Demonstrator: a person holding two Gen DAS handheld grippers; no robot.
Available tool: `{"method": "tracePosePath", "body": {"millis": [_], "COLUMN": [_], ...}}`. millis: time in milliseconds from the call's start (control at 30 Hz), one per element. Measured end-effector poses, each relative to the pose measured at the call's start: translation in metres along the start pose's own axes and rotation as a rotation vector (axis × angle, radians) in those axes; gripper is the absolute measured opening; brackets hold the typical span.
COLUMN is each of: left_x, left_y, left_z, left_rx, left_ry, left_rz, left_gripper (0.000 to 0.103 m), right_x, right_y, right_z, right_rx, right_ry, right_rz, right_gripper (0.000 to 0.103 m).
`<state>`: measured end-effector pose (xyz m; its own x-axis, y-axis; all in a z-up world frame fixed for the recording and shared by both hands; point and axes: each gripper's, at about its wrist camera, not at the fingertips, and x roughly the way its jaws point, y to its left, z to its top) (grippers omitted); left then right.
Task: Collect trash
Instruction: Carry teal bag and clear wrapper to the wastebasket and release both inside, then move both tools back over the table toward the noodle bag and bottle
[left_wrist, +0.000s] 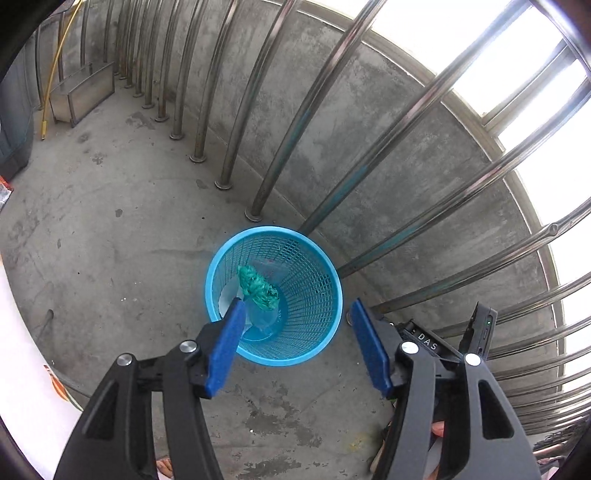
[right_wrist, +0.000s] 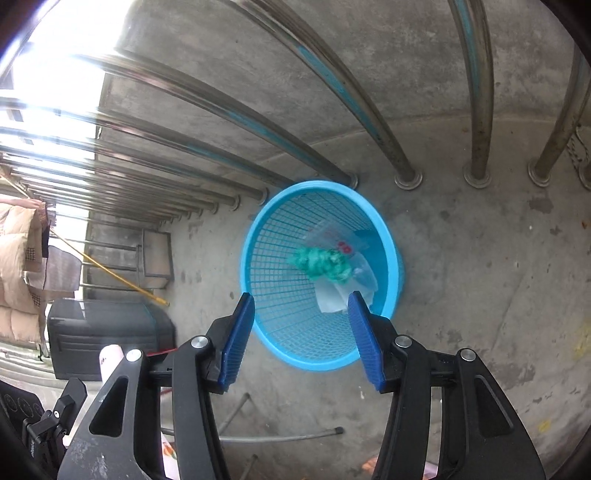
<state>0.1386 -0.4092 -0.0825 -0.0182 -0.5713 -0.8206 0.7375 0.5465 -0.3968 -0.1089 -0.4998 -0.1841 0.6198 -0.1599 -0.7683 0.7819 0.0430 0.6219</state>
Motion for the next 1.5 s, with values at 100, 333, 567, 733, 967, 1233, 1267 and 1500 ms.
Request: {"method": "tracePosePath", "body": {"millis": [100,333,567,733,967,1233,1267,1500], "left_x": [-0.023,-0.099,-0.186,-0.246,-0.314,-0.37,-0.377,-0.421], "left_y": [0.003,0.014,0.029,0.048,0.089,0.14,0.145,0.174], "left_z": [-0.007,-0.028,-0.067,-0.115,-0.185,-0.266,-0.276,-0.35], "left_rx": [-0.005,-0.021,-0.034,-0.056,-0.156,-0.303,-0.32,-0.406], "left_ry": [-0.035,-0.158,-0.312,-0.429,-0.547,-0.646,-0.659,-0.74], "left_rz": [0.0,0.023,0.128,0.21,0.343,0.428,0.439,0.52], "left_gripper": [0.06,0.065,0.069,0.071,0.072,0.072,0.072,0.072], "right_x": [-0.014,-0.042,-0.074,-0.094,-0.11,-0.139,-0.142,-0.16], "right_y": [0.018,0.078,0.151,0.195,0.228,0.251,0.252,0.26], "right_z": [-0.005,-0.03,-0.081,-0.13,-0.2,-0.265,-0.273,-0.351], "right_rx": [-0.056,-0.28,-0.619,-0.841,-1.12,-1.307,-1.313,-1.427], "right_ry": [-0.036,-0.088,-0.169,-0.254,-0.321,-0.279,-0.264,-0.152], "right_rz": [0.009,-0.012,-0.093,-0.139,-0.146,0.127,0.179,0.396], "right_gripper": [0.055,0.062,0.088,0.095,0.095,0.095,0.095,0.095]}}
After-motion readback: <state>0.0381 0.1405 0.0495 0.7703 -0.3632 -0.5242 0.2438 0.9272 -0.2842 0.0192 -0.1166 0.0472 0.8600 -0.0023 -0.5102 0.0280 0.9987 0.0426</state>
